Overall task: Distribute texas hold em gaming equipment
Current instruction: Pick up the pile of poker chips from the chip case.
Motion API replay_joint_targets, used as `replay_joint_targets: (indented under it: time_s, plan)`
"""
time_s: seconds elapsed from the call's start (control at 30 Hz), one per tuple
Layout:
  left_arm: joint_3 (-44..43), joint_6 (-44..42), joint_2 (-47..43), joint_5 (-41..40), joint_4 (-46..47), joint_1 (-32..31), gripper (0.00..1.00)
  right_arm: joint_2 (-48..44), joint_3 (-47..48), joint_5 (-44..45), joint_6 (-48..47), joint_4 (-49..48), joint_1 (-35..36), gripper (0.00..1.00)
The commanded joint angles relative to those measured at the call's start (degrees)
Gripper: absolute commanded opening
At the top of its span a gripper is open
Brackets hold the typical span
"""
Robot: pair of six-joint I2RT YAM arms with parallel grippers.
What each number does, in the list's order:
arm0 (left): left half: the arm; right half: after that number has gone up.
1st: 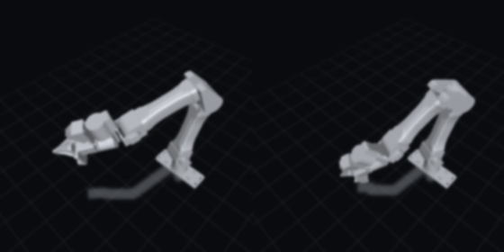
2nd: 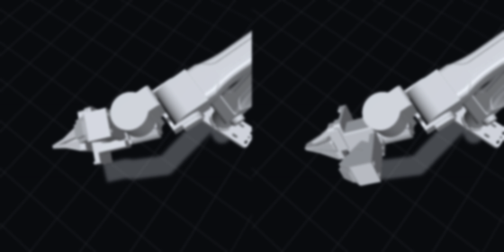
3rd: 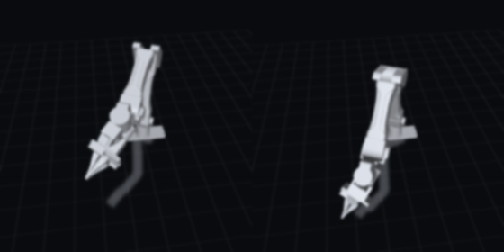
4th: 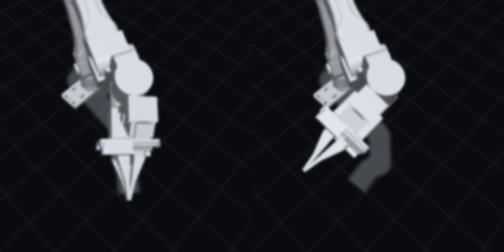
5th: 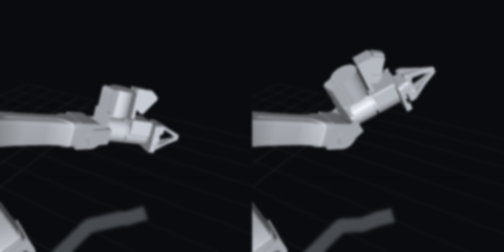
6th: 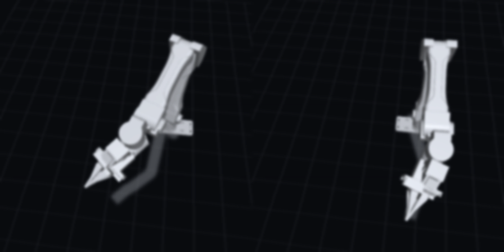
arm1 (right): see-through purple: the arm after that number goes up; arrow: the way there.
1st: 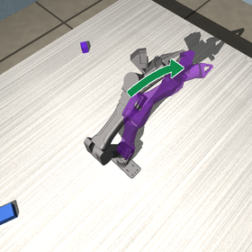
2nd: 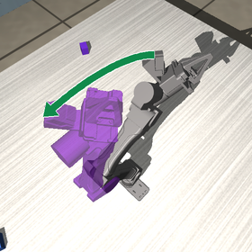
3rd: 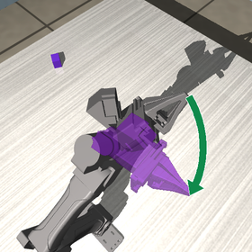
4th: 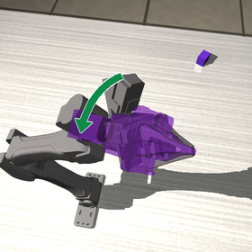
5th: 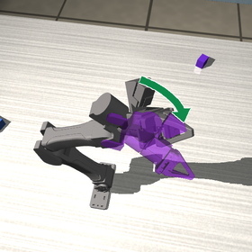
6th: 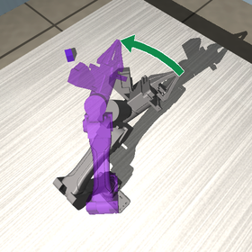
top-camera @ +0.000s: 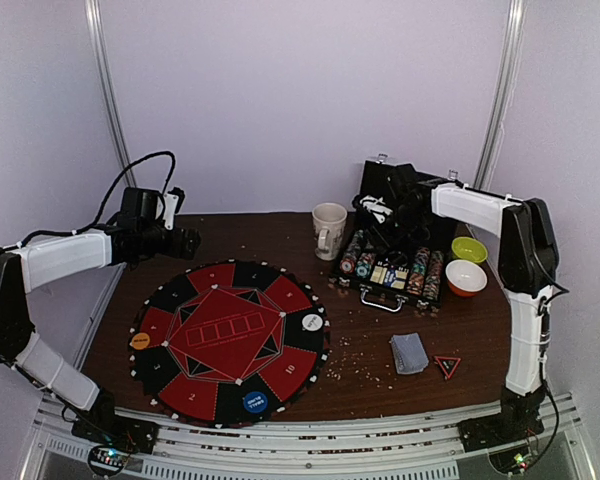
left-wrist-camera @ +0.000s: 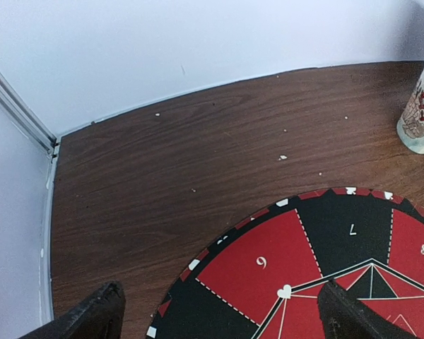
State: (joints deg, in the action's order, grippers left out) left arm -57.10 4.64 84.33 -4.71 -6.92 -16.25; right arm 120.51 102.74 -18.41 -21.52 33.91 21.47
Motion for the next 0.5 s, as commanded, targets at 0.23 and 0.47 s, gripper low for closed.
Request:
replay_joint_targets:
  time_s: [0.23, 0.47]
  plan:
    - [0.2, -1.2, -1.1, -1.2, 3.0, -0.3, 0.98, -0.1, -8.0, 1.1, -9.6, -8.3, -0.2, 0.61]
    - [-0.1, -1.1, -0.5, -1.1, 2.9, -0.2, 0.98, 2.1, -7.2, 1.5, -10.5, -7.7, -0.1, 0.51]
